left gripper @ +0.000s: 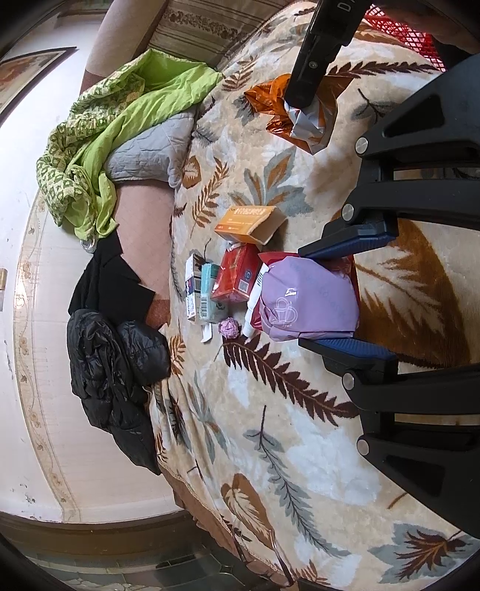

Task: Collect trash
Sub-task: 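Lift the purple wrapper and orange packet off the blanket, then carry both items over the red basket and open both tools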

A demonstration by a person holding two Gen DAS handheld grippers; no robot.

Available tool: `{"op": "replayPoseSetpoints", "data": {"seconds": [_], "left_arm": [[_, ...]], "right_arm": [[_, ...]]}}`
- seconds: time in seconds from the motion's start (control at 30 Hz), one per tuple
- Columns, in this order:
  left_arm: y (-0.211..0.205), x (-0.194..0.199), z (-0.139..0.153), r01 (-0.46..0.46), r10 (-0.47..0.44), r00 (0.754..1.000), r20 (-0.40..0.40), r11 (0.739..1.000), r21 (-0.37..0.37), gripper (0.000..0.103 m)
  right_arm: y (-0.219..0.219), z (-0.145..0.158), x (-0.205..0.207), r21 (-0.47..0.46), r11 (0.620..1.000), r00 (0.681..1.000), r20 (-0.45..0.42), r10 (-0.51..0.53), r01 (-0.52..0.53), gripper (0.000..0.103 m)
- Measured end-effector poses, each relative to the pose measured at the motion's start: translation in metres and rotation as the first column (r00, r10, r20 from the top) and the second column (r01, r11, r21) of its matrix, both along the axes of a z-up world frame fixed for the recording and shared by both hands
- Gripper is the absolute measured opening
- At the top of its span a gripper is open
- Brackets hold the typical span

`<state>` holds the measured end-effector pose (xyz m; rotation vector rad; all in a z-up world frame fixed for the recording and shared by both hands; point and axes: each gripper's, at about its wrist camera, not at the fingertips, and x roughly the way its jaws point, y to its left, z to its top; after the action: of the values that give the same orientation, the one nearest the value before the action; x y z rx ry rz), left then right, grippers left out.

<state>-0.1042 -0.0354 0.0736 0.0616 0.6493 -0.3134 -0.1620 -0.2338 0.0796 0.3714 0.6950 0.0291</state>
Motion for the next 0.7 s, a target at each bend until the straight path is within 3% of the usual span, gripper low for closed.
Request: {"op": "replayPoseSetpoints", "data": {"seconds": [0.37,0.53,0.7], "left_arm": [[-0.013,-0.022,0.010,0.150,-0.151,0.988,-0.012,0.987,-0.053,0.038],[-0.036,-0.040,0.010,0.262,-0.270,0.960,-0.072,0.960,-0.096,0.038],[-0.067,-0.061,0.016,0.359,-0.366,0.927,-0.078,0.929,-0.094,0.038]], "right_arm": [[-0.010,0.013,-0.037,0.033,0.999,1.000,0.022,-0.022,0.021,0.043],[-0.028,0.019,-0.068,0.065,0.996,0.998,0.019,-0.054,0.053,0.043],[-0.066,0.024,-0.114,0.103,0.984,0.989,0.017,-0.146,0.143,0.043]]}}
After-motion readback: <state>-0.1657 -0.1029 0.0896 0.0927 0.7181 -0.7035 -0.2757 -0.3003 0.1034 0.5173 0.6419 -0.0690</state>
